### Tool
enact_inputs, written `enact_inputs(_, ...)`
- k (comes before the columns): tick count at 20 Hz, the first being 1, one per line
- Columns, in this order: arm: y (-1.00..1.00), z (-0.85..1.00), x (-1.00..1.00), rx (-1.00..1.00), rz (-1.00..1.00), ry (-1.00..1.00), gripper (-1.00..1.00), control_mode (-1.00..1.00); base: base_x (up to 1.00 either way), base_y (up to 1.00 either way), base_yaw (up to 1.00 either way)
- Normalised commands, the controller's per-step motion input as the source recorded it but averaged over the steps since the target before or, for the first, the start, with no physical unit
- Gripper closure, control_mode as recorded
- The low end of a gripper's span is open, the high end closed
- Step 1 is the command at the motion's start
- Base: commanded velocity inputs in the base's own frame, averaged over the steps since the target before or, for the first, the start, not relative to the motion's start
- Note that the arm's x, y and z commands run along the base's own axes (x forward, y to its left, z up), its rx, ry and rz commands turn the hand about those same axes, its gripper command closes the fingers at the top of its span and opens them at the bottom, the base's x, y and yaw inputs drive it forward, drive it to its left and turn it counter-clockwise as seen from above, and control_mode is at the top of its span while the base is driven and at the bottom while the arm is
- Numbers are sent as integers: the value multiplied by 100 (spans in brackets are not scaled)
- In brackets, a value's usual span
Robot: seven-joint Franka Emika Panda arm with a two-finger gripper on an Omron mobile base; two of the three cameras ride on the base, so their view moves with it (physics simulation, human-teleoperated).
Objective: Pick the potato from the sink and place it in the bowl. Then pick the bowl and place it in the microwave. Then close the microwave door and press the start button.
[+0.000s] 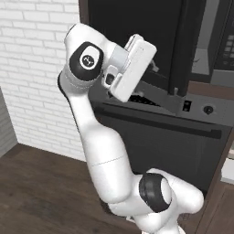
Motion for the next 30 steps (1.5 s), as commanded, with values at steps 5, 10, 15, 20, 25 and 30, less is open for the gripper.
enact_inputs(5, -100, -48, 75, -4, 0, -2, -100, -100, 0, 0, 0)
enact_inputs(10, -99, -14, 27, -4, 4, -10, -100, -100, 0, 0, 0)
enact_inputs(15, -79, 0, 46, 0, 7, -1, -100, -100, 0, 0, 0)
enact_inputs(20, -51, 0, 55, 4, 4, 0, -100, -100, 0, 0, 0)
enact_inputs(25, -25, 0, 87, 3, 4, 0, -100, -100, 0, 0, 0)
enact_inputs(30, -21, -10, 96, 0, 3, -1, -100, -100, 0, 0, 0)
